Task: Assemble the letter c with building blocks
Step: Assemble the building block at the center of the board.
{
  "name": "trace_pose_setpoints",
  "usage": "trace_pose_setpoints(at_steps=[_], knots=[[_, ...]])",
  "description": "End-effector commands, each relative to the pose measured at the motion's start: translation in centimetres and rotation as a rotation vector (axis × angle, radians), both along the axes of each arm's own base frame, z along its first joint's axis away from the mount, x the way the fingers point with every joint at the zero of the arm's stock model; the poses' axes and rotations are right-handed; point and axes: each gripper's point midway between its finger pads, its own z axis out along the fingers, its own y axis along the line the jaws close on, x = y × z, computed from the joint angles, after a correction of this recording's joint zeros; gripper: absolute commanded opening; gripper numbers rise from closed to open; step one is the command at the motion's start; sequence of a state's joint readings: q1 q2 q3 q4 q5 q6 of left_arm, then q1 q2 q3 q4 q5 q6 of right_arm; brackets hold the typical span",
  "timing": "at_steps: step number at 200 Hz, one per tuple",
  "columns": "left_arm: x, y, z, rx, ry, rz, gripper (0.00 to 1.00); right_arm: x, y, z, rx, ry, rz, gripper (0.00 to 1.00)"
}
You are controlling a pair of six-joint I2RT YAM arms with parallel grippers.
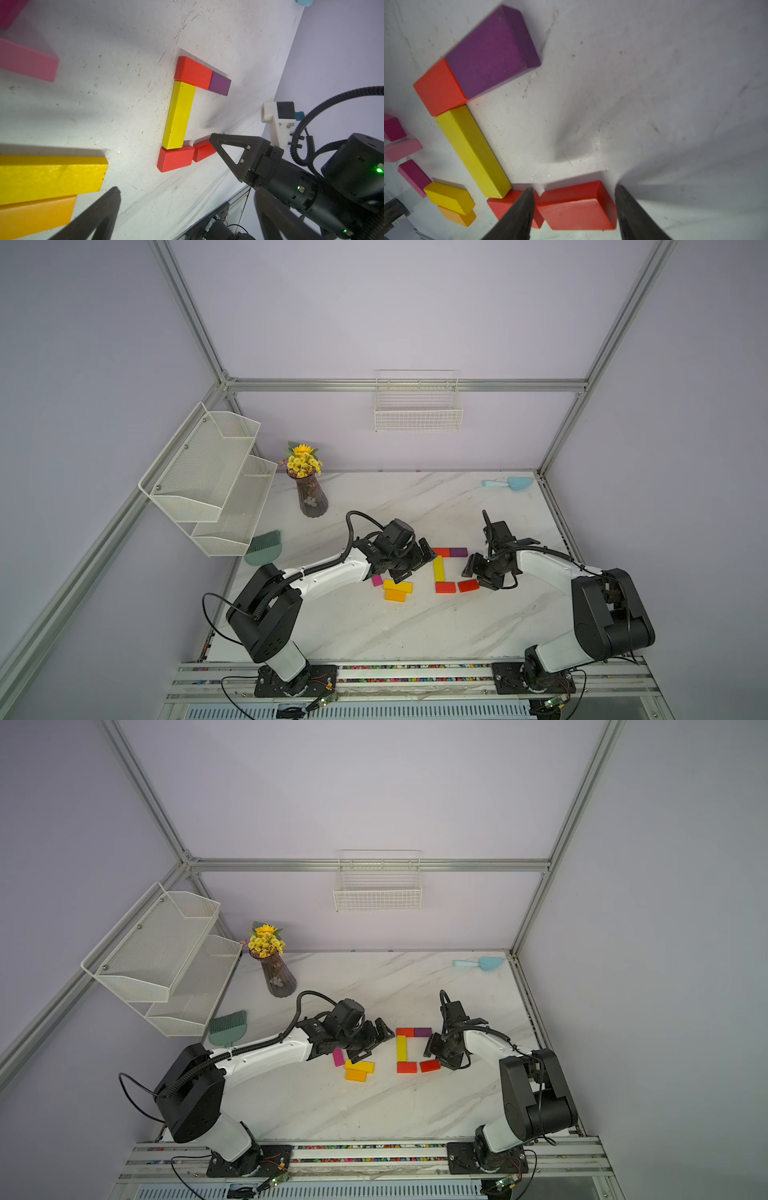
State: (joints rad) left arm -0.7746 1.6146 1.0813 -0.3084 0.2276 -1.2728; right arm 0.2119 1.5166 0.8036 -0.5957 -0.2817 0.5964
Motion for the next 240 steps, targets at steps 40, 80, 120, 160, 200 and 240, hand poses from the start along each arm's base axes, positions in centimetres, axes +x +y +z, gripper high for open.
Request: trace_pose_setpoints(at_steps=[40, 80, 120, 160, 200, 240], knots=[[0.31, -0.57, 2.11, -0.041, -0.032, 0.004, 1.0, -0.11, 0.59, 0.19, 0.042, -0.003, 0.006, 0.63], [0.45, -0.76, 2.07, -0.041, -0.031, 0.001, 1.0, -0.29, 0.7, 0.14, 0.05, 0.004, 0.005, 0.63], [0.55, -0.93, 1.99, -0.041, -0.03, -0.002, 1.0, -0.34, 0.62, -0.03, 0.046, 0.007, 0.003, 0.63], [0.59, -1.01, 1.87, -0.04, -0.028, -0.004, 1.0, -0.39, 0.73, 0.04, 0.053, 0.009, 0.004, 0.63], [0.67, -1.11, 1.9, -0.042, -0.028, -0.004, 1.0, -0.57, 0.91, 0.05, 0.066, 0.013, 0.001, 0.63], [0.71, -1.2, 1.75, -0.042, -0.026, -0.005, 1.0, -0.49, 1.03, 0.19, 0.075, 0.01, 0.001, 0.62]])
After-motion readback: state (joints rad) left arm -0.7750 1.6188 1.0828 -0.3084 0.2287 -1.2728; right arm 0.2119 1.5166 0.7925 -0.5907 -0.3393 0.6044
